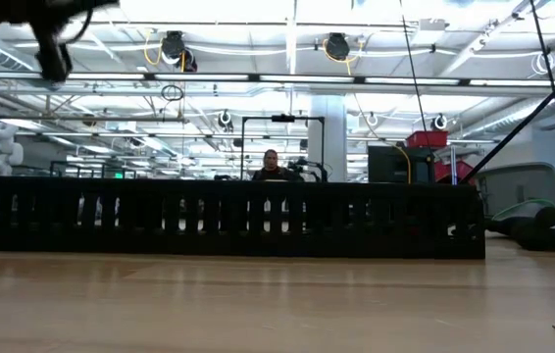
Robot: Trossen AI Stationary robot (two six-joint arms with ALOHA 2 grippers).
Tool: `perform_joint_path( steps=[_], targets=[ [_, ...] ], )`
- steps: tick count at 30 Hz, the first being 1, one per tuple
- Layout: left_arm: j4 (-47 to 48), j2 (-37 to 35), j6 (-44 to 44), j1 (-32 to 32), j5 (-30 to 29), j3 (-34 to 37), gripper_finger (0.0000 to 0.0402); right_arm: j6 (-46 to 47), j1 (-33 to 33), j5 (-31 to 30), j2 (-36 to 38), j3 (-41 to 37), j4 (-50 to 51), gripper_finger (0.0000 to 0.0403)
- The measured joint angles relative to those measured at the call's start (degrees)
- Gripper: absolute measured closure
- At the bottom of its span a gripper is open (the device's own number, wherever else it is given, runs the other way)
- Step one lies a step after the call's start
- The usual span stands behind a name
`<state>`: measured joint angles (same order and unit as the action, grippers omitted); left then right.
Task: Ziptie cables
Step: Return to Home Position
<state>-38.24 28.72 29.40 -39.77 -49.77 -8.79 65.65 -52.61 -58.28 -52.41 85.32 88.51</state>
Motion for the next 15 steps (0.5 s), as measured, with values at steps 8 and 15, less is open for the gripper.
perform_joint_path(
  steps=[8,15],
  targets=[
    [3.0,3.3,13.7,-1.2,-1.6,-0.2,0.0401,3.6,-7.8,-0.3,10.6,-9.3,-4.5,0.0403],
    [7.3,4.4,15.2,0.7,-2.8,-0.2,0.0401,5.5,-8.6,0.2,12.7,-19.5,-10.1,0.0403]
  ],
)
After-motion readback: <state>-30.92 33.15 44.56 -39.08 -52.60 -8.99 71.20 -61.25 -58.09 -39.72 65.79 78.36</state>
